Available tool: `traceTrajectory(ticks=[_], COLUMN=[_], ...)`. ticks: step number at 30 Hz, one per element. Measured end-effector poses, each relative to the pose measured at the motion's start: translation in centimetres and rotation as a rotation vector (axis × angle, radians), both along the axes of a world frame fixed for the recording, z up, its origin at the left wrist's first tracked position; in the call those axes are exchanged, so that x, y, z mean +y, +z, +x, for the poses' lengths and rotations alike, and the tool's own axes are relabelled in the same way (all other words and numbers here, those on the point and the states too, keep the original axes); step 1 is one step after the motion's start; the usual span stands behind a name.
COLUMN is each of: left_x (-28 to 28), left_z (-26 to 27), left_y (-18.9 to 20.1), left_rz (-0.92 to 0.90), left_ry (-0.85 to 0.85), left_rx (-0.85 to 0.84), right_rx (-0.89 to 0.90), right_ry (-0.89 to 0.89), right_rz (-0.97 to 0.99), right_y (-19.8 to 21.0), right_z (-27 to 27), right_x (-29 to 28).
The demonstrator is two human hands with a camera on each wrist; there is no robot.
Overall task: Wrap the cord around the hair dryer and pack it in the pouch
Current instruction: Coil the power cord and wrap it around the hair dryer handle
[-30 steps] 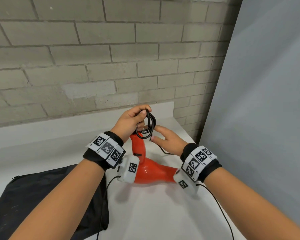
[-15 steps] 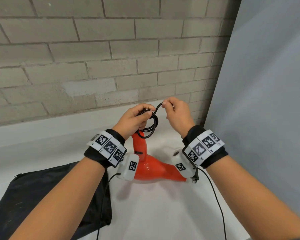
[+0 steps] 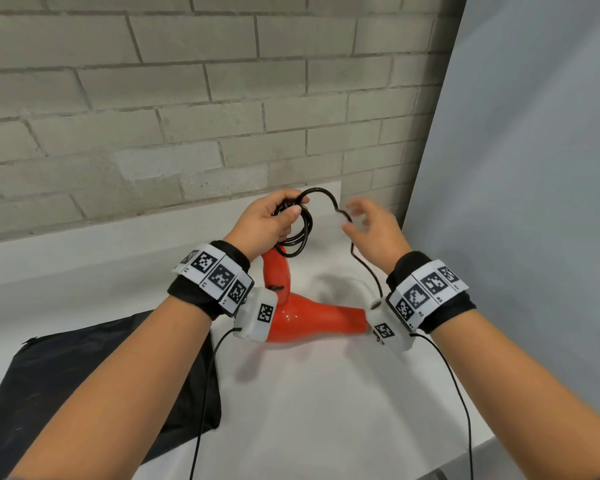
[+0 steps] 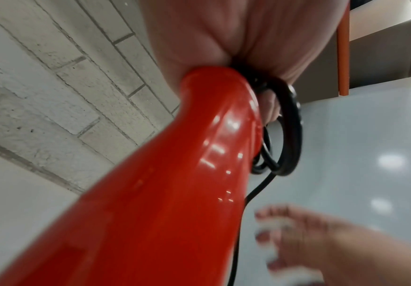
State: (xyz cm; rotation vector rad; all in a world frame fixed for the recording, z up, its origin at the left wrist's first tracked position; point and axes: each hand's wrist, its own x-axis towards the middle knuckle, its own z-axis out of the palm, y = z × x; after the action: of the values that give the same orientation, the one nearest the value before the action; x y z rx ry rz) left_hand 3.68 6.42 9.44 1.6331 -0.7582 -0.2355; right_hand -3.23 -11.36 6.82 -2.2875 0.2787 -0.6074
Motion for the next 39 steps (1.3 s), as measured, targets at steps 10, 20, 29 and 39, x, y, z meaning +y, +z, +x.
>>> traceTrajectory(ticks=[10,20,29,39], left_x=[-0.1,0.5,0.6,0.1], left_z=[-0.4,-0.9,0.1,-0.6], left_y=[-0.2,-0.3,-0.8,-0.2], left_rz=[-0.034,-0.026,-0.034,0.002], left_ry=[0.059,0.039,0.123,0.073], left_rx=[-0.025,-0.027,-0.025,-0.031], right_rx=[0.95,0.837,-0.402,-0.45], right_ry=[-0.183,-0.169,0.183,0.197], right_rz=[-0.183,-0.146,0.657,0.532], right_y=[-8.8,-7.1,0.2,-0.2], right_z=[-2.9,-2.6,-2.6,-1.3], right_x=[-2.6,-1.4,2.8,6.6])
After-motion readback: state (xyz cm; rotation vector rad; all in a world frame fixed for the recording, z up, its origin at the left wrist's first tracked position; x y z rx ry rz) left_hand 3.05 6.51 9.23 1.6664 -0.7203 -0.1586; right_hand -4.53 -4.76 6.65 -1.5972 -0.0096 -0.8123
